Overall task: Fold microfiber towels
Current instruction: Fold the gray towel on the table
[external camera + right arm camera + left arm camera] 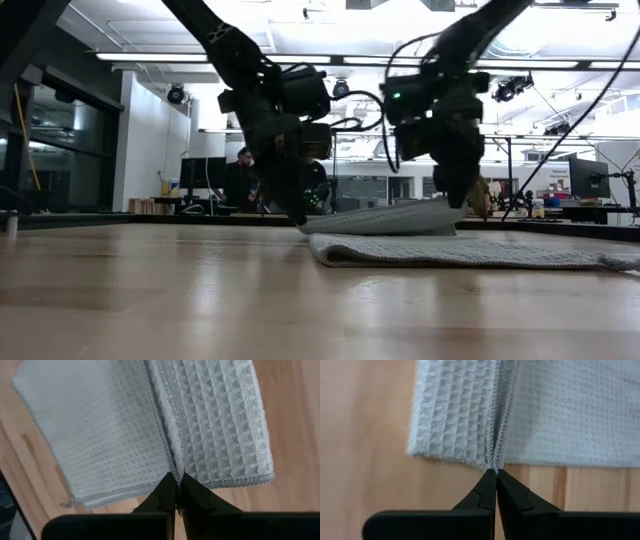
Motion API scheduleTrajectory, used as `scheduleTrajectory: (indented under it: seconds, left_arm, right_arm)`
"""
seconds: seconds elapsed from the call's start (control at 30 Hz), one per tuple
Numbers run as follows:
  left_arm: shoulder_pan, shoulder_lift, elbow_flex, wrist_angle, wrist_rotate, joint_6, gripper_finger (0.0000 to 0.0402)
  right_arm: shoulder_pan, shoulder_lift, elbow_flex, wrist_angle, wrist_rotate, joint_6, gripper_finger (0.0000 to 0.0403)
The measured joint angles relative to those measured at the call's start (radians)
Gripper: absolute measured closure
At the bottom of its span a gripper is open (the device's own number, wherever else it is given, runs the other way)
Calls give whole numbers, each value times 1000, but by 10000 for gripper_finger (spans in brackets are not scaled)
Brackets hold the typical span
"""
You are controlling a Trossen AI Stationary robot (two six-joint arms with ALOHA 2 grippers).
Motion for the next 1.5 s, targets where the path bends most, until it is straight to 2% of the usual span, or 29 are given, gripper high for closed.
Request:
scheduleTrajectory:
  seconds: [0.27, 0.37, 0.5, 0.73, 0.9, 1.13, 1.33, 1.5]
  left_arm:
    - [-86, -7, -2, 75, -120, 12, 401]
    - [-115, -19, -2, 96, -138, -7, 401]
    - [-164, -40, -3, 101, -212, -14, 401]
    - [-229, -63, -3, 113, -312, -10, 401]
    - [-264, -63, -4, 119, -316, -11, 401]
    - [-329, -63, -4, 142, -318, -18, 401]
    - [-393, -81, -4, 112, -390, -45, 401]
    - [-425, -114, -3, 104, -396, -82, 401]
  right_arm:
    - [9, -235, -225, 189, -8, 107, 398]
    - [29, -304, -279, 236, -7, 150, 398]
    - [74, -361, -331, 293, -6, 187, 398]
    - [179, -379, -406, 435, 8, 263, 398]
    - [258, -378, -438, 523, 21, 333, 398]
    - [373, -378, -439, 561, 80, 410, 398]
    - [450, -378, -439, 584, 117, 468, 398]
    - [500, -378, -438, 601, 153, 510, 398]
